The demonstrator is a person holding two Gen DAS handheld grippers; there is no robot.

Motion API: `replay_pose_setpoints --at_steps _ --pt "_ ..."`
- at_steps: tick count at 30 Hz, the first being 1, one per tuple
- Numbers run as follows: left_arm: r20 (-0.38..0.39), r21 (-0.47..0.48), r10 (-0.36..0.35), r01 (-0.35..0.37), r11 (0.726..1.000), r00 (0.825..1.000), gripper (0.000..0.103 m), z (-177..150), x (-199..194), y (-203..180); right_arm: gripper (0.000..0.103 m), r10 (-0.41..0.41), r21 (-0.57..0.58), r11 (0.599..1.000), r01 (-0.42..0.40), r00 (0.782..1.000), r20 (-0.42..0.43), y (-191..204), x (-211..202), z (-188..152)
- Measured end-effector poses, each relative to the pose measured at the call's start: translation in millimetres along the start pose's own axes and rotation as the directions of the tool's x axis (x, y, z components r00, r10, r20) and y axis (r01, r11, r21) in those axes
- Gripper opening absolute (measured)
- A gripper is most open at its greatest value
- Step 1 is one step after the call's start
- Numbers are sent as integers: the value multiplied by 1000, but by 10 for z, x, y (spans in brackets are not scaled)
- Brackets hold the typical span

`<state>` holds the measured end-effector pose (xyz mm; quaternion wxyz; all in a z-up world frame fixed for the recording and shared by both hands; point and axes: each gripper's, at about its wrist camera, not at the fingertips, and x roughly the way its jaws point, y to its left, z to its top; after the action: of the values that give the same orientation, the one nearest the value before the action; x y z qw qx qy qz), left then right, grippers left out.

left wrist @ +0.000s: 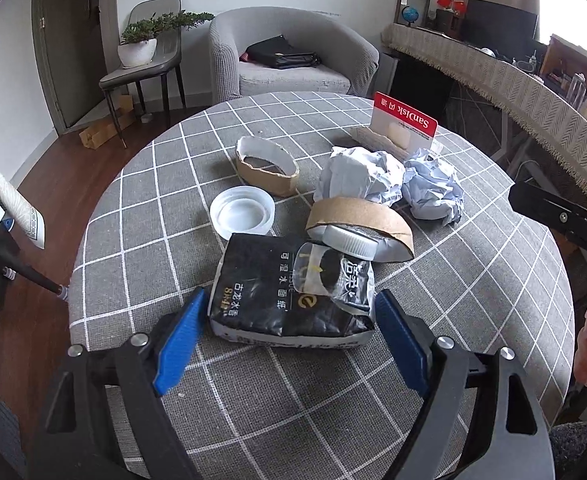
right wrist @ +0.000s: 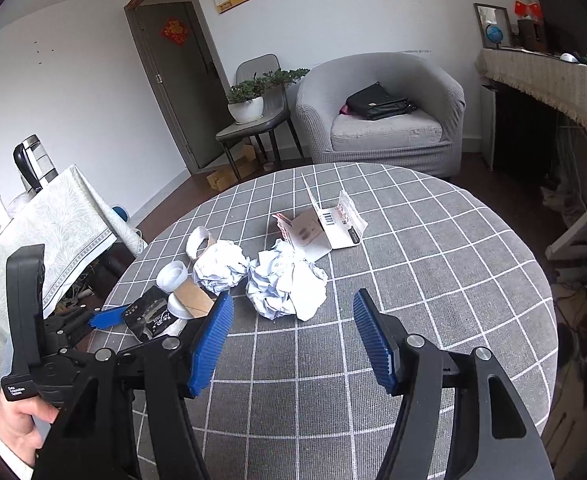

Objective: Collect trash
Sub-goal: 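Grasp the black snack bag with the left tool while the right tool grasps crumpled paper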

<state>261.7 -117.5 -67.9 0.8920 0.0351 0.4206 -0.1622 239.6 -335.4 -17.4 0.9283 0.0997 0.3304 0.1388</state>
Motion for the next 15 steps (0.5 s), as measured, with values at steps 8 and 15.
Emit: replay_pose_setpoints --at_steps 8,15 --pt "3 8 3 -3 1000 1000 74 -17 -35 18 63 17 43 999 -16 1000 -24 -18 103 20" --pt "2 -1 -4 4 1000 1000 74 -63 -110 76 63 -11 38 999 13 999 -52 27 213 43"
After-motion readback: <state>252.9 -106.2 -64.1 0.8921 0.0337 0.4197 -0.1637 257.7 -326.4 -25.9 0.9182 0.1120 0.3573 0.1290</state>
